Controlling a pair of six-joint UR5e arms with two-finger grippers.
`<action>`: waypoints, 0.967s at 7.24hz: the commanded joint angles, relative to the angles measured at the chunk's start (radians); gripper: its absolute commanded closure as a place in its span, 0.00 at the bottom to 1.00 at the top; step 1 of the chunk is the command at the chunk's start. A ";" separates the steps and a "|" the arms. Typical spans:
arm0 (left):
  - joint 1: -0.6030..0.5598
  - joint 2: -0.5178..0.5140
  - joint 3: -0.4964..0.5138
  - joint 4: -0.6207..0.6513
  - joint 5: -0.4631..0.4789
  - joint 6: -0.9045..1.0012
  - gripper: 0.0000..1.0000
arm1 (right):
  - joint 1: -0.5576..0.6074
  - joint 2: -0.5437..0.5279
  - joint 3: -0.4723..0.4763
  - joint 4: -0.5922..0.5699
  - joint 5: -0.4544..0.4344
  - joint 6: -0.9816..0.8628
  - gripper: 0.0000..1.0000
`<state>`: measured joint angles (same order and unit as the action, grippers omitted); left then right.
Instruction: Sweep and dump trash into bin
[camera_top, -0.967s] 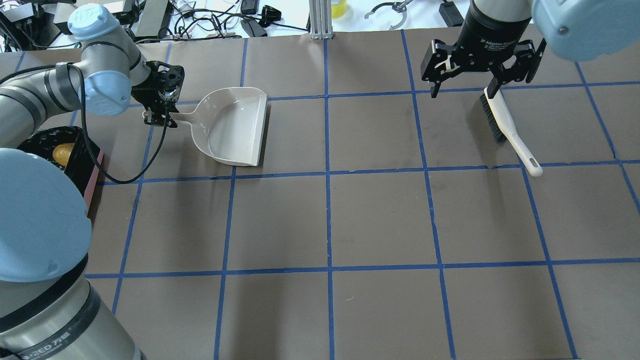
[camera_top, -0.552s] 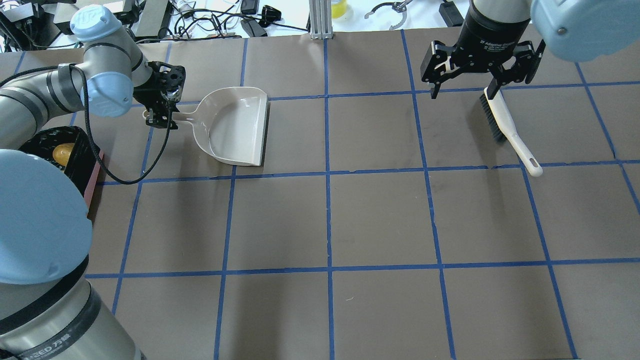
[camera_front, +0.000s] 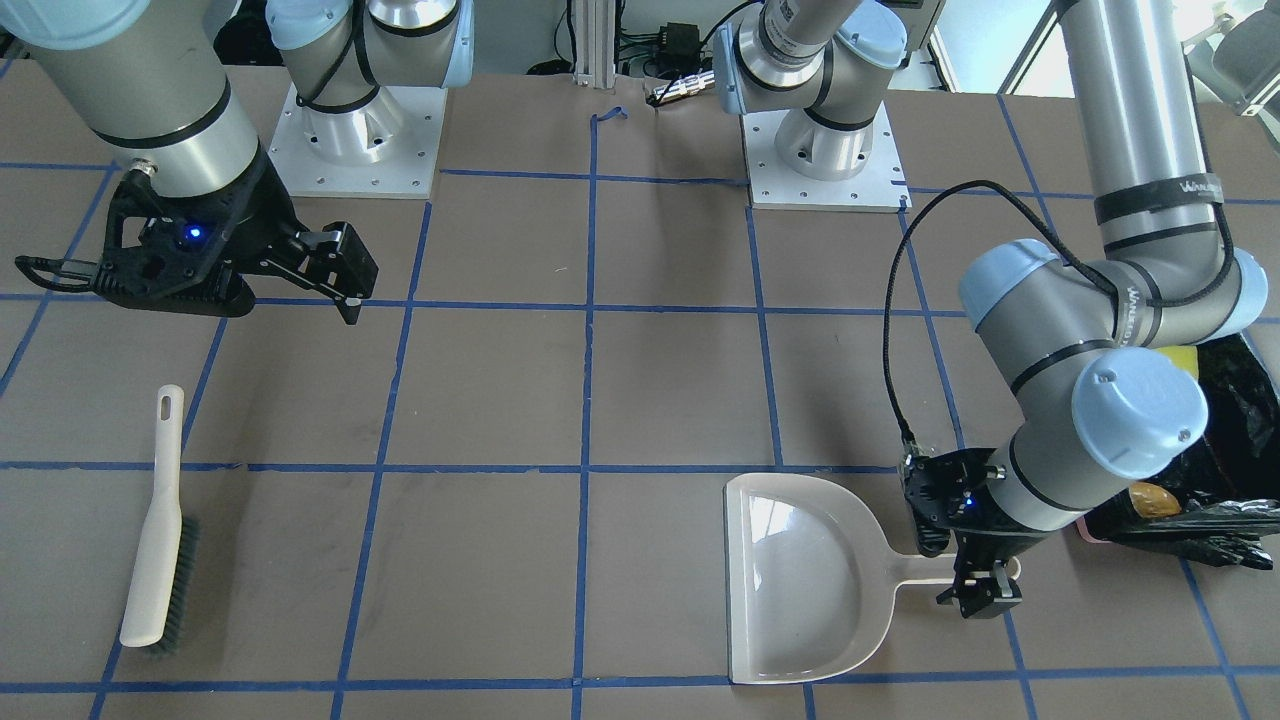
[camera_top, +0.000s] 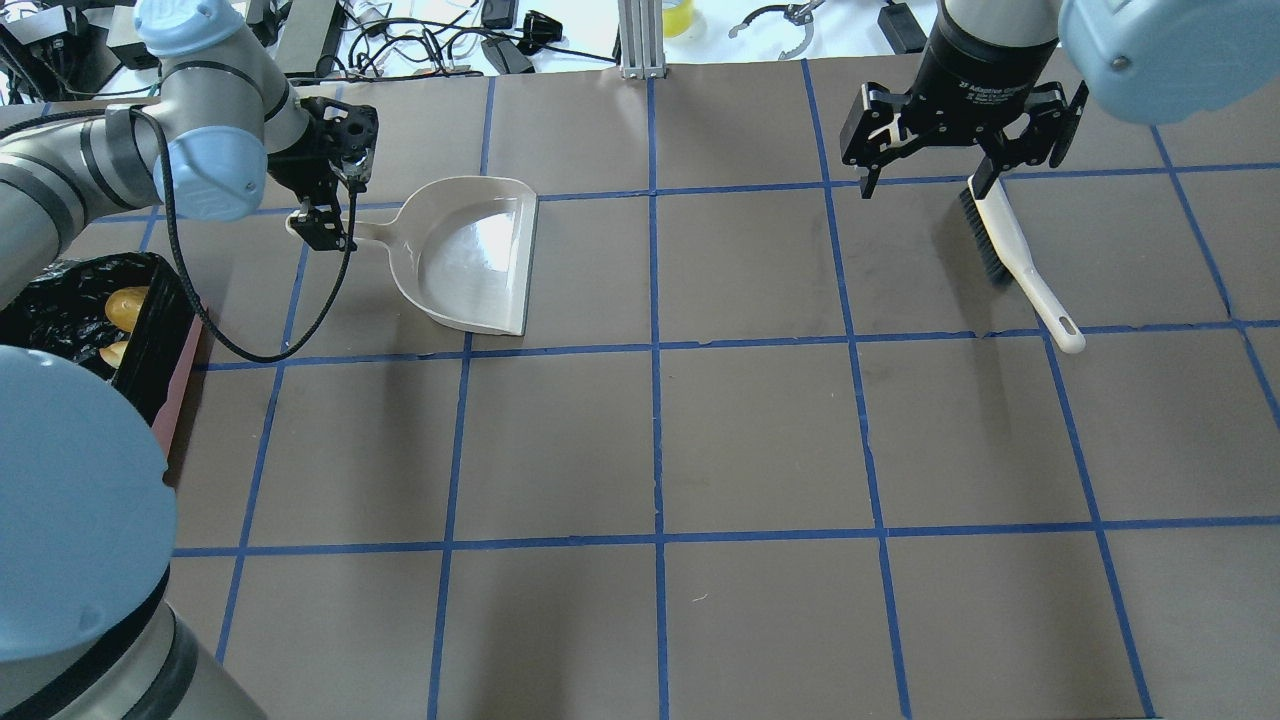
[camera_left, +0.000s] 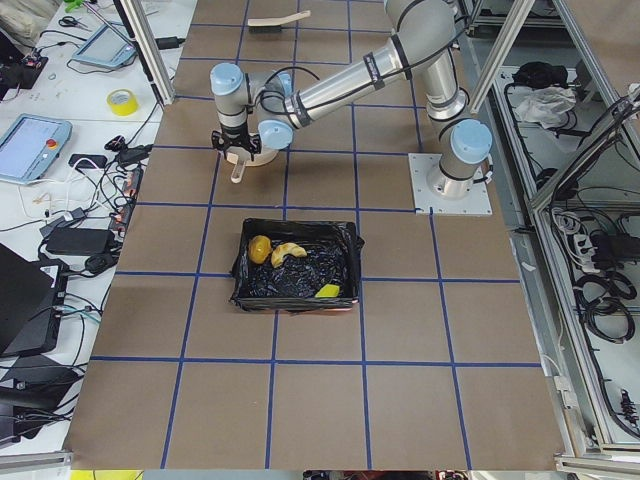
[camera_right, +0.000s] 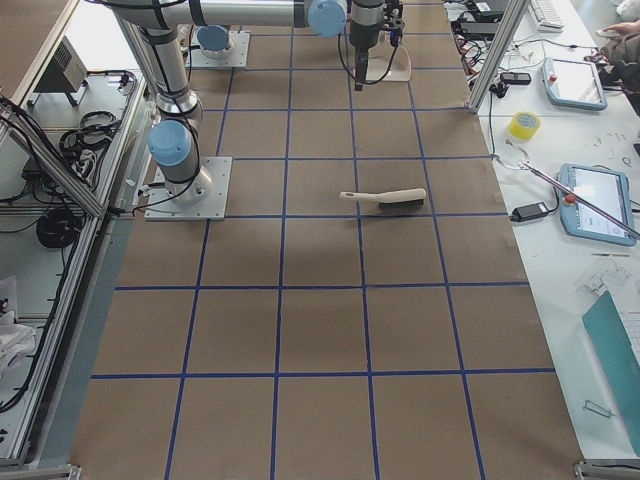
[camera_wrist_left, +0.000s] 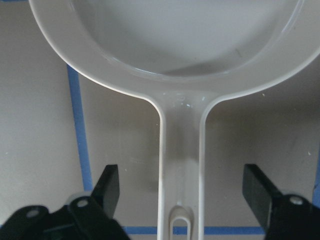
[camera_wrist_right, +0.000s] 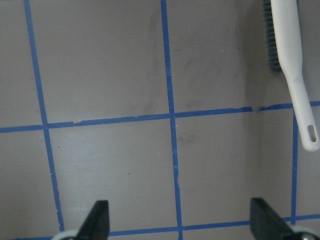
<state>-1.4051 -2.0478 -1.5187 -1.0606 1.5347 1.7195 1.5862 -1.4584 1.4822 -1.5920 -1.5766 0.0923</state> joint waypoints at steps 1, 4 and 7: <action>-0.066 0.145 -0.067 -0.024 -0.002 -0.223 0.11 | 0.000 0.000 0.000 0.000 -0.009 -0.005 0.00; -0.116 0.371 -0.173 -0.162 -0.007 -0.699 0.00 | 0.000 -0.002 0.000 0.003 -0.005 0.001 0.00; -0.206 0.512 -0.161 -0.433 -0.005 -1.274 0.00 | -0.005 -0.002 0.000 0.004 -0.009 0.001 0.00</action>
<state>-1.5888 -1.5921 -1.6868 -1.3778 1.5354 0.6747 1.5843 -1.4604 1.4818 -1.5880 -1.5837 0.0935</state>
